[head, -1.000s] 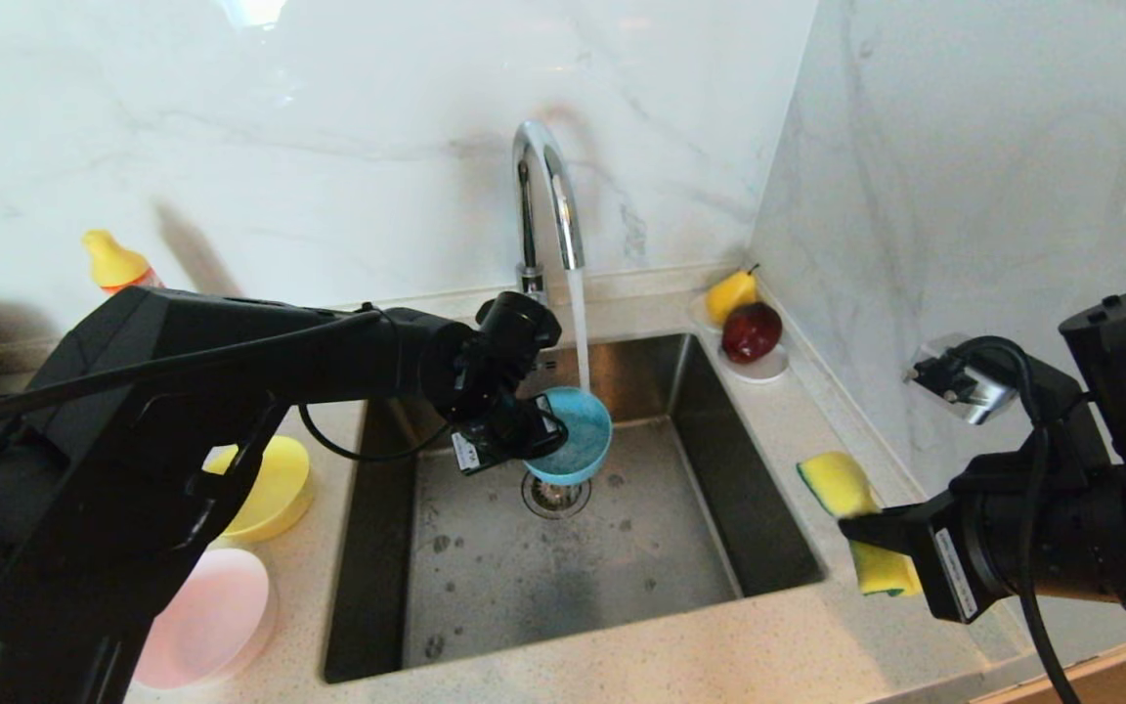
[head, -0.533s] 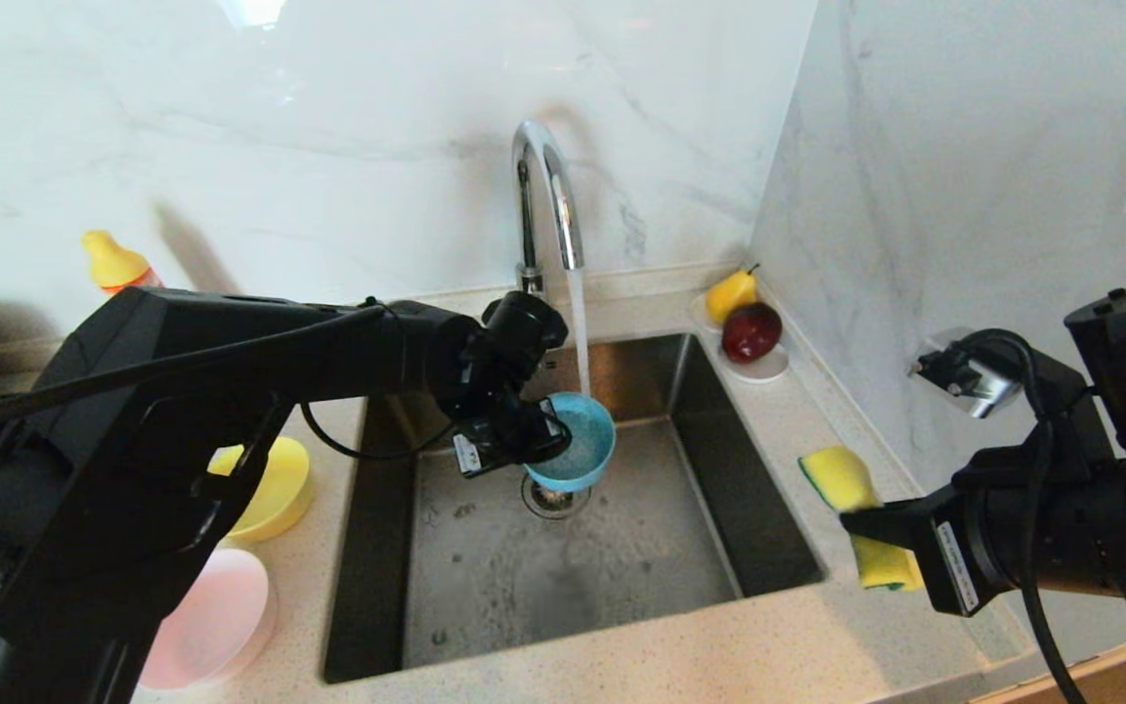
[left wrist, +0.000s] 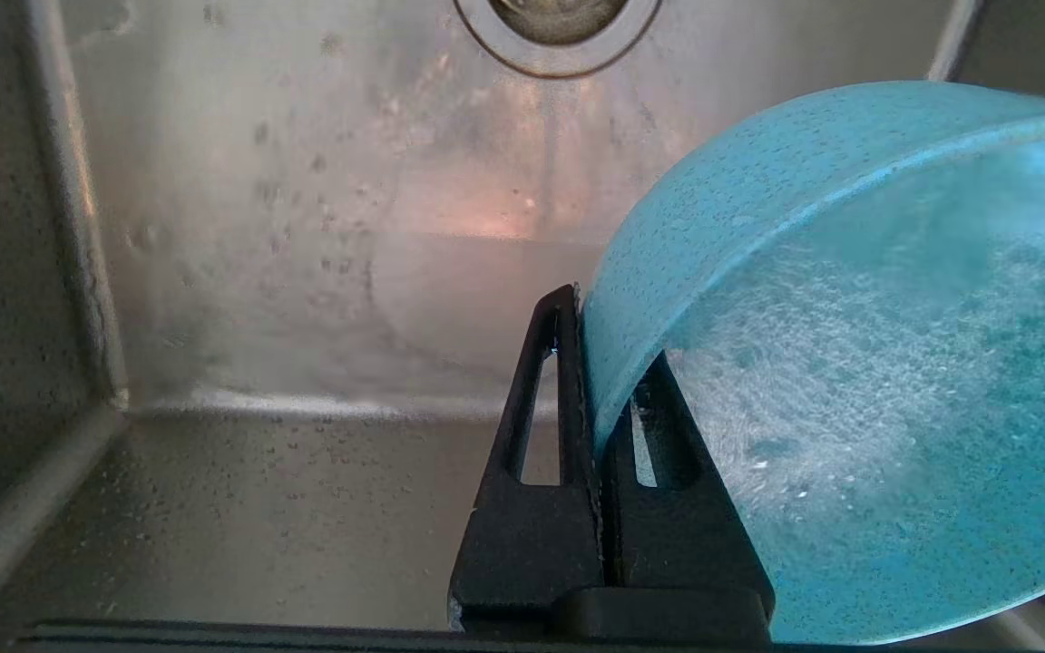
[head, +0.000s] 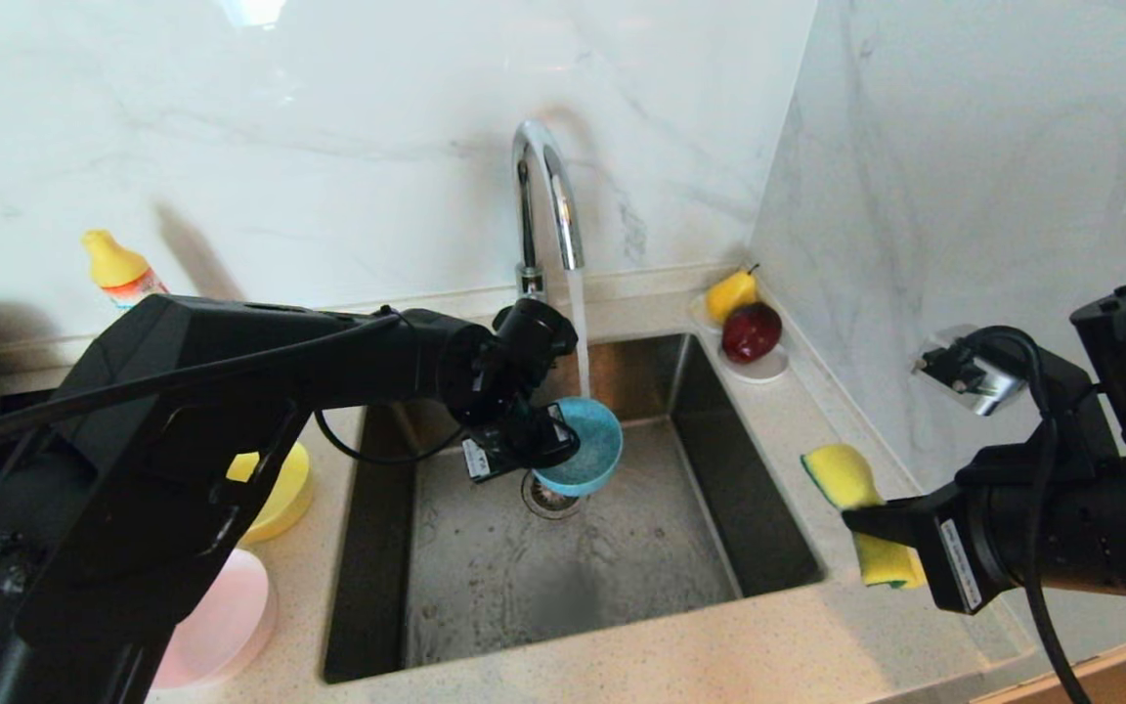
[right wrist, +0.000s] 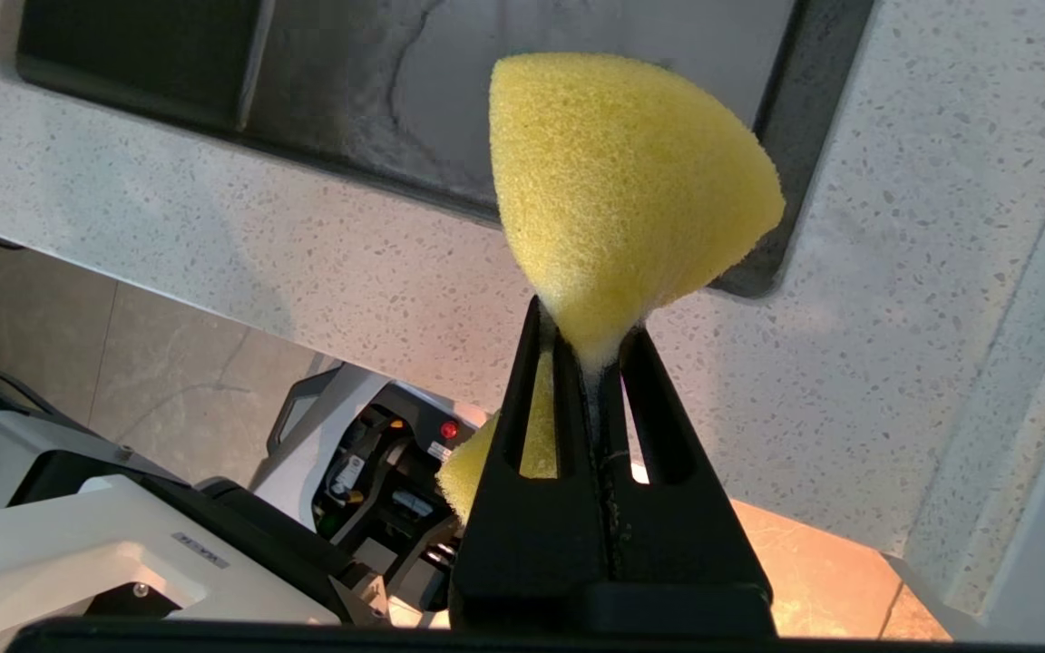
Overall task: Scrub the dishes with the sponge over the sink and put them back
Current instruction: Wash the bowl
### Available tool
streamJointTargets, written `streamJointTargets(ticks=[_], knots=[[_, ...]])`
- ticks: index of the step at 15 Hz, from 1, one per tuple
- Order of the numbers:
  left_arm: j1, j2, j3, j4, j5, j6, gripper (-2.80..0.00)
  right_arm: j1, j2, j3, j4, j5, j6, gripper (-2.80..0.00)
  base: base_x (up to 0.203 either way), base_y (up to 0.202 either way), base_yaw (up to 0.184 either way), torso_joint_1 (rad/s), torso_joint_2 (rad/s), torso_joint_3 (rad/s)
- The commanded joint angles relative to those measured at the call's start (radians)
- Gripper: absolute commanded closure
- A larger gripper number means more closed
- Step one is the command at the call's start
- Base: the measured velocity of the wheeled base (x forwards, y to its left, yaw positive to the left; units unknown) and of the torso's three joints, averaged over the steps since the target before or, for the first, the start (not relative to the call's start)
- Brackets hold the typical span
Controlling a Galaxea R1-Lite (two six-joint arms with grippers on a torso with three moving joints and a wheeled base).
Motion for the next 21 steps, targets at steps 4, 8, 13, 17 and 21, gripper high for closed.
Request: streamJointTargets(ticks=[4, 8, 13, 17, 21], knots=[[0.012, 0.006, 0.0, 0.005, 0.003, -0.011, 0.0, 0.001, 0.007, 0.002, 0.0, 0.0, 0.001, 0.0, 0.0, 0.0, 0.0, 0.0, 0.0, 0.0], [0.014, -0.025, 0.017, 0.015, 0.012, -0.016, 0.0, 0.001, 0.002, 0.0, 0.002, 0.0, 0.001, 0.0, 0.0, 0.0, 0.0, 0.0, 0.0, 0.0], [0.047, -0.269, 0.114, 0.009, 0.085, 0.022, 0.0, -0.013, 0.008, 0.002, 0.0, 0.0, 0.001, 0.0, 0.0, 0.0, 0.0, 0.0, 0.0, 0.0], [0.06, -0.481, 0.273, -0.111, 0.181, 0.143, 0.0, -0.025, 0.032, 0.006, -0.006, 0.002, 0.004, 0.0, 0.0, 0.0, 0.0, 0.0, 0.0, 0.0], [0.06, -0.641, 0.464, -0.372, 0.224, 0.275, 0.0, -0.027, 0.048, 0.009, -0.006, 0.002, 0.006, 0.0, 0.0, 0.0, 0.0, 0.0, 0.0, 0.0]])
